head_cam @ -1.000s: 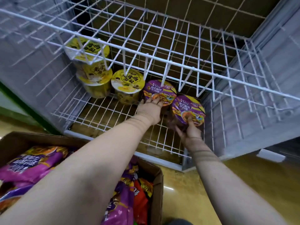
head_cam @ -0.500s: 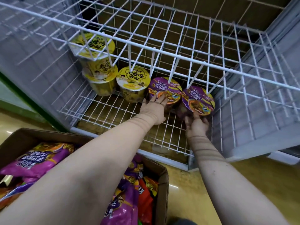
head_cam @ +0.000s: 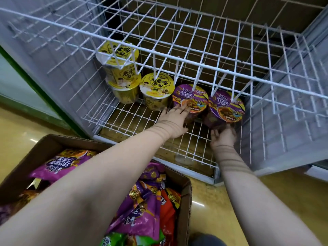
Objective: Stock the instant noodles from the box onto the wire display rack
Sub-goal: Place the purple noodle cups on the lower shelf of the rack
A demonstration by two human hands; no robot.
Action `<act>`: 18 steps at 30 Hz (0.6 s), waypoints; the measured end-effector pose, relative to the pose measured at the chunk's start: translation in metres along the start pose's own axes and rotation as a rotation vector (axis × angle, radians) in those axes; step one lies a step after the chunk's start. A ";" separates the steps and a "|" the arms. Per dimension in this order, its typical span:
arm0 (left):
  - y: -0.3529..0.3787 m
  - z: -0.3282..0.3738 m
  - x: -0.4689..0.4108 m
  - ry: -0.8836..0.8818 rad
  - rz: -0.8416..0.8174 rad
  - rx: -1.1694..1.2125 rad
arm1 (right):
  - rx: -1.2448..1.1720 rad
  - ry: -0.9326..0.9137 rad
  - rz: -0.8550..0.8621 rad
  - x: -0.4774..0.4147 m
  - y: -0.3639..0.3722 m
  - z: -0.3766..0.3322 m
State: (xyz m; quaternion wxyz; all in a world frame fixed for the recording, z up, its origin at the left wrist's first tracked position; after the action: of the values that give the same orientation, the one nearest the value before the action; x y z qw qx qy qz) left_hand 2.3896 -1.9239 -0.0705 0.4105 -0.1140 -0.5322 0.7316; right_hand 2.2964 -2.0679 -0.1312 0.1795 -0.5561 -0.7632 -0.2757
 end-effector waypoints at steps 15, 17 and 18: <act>-0.051 -0.034 0.149 -0.006 0.161 0.021 | 0.305 -0.105 -0.404 0.180 0.031 0.026; -0.064 -0.047 0.184 -0.024 0.198 0.014 | 0.363 -0.130 -0.476 0.208 0.034 0.033; -0.069 -0.055 0.202 -0.046 0.208 0.016 | 0.403 -0.145 -0.513 0.223 0.034 0.038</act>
State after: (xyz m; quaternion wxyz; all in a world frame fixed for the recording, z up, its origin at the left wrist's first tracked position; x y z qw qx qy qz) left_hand 2.3274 -1.7335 0.0221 0.3212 -0.1486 -0.5208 0.7769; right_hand 2.2591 -1.8692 -0.0236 0.1559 -0.3171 -0.9284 -0.1152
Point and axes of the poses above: each hand's wrist, its own x-axis away from the middle knuckle, its own y-axis out of the palm, z = x × y, the point moved 5 cm from there along -x, towards the middle knuckle, and after that the axes turned 11 degrees about x, right-handed, at the moved point
